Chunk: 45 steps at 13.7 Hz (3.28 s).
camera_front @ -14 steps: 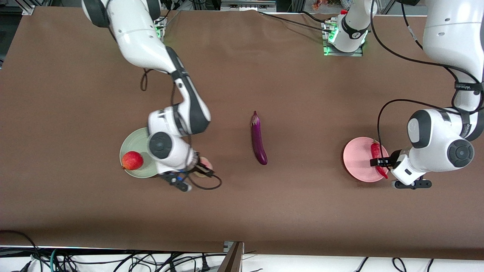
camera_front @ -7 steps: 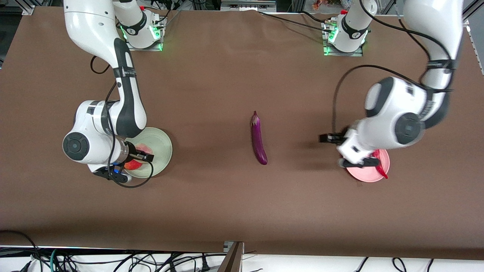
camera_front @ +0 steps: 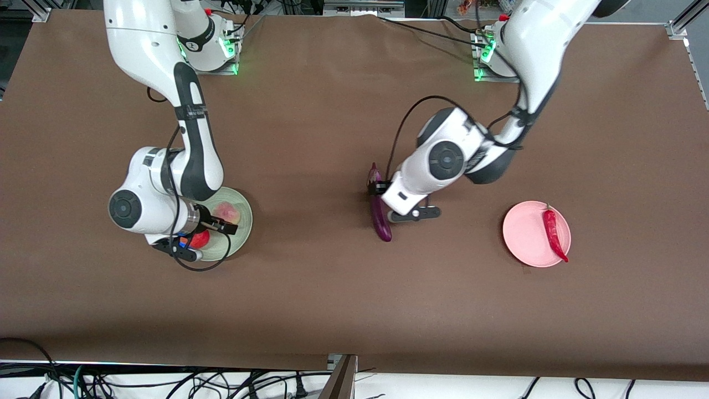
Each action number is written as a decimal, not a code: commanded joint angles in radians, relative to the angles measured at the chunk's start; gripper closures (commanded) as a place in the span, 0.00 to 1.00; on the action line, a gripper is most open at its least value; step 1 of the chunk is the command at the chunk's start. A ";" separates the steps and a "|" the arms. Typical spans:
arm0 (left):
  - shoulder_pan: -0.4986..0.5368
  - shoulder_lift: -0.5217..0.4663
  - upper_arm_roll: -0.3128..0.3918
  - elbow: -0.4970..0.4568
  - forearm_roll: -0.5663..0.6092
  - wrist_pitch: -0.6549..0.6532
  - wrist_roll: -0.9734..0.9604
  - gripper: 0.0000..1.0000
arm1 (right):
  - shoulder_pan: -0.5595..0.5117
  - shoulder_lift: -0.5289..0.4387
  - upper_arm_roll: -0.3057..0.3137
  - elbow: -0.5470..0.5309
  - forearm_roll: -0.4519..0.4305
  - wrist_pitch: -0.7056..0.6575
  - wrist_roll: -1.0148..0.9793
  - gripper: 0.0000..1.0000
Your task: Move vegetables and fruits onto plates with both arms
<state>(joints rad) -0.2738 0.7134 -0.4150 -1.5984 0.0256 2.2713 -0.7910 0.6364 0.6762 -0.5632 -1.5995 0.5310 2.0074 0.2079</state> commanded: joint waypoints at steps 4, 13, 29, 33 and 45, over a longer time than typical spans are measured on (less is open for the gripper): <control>-0.137 0.097 0.113 0.031 0.142 0.136 -0.194 0.64 | 0.012 -0.255 -0.024 0.108 -0.253 -0.238 -0.001 0.00; -0.009 -0.043 0.102 0.043 0.132 -0.138 -0.167 1.00 | -0.108 -0.592 0.120 0.026 -0.428 -0.454 -0.045 0.00; 0.510 -0.101 0.114 -0.058 0.201 -0.354 0.622 0.62 | -0.485 -0.569 0.528 0.062 -0.516 -0.386 -0.068 0.00; 0.512 -0.149 0.105 -0.038 0.194 -0.371 0.630 0.00 | -0.491 -0.567 0.525 0.075 -0.511 -0.388 -0.081 0.00; 0.545 -0.416 0.102 0.236 0.022 -0.646 0.655 0.00 | -0.488 -0.557 0.525 0.076 -0.511 -0.384 -0.117 0.00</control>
<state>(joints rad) 0.2757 0.2885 -0.3101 -1.4553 0.0632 1.7135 -0.1501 0.1559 0.1138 -0.0453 -1.5430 0.0320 1.6272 0.1110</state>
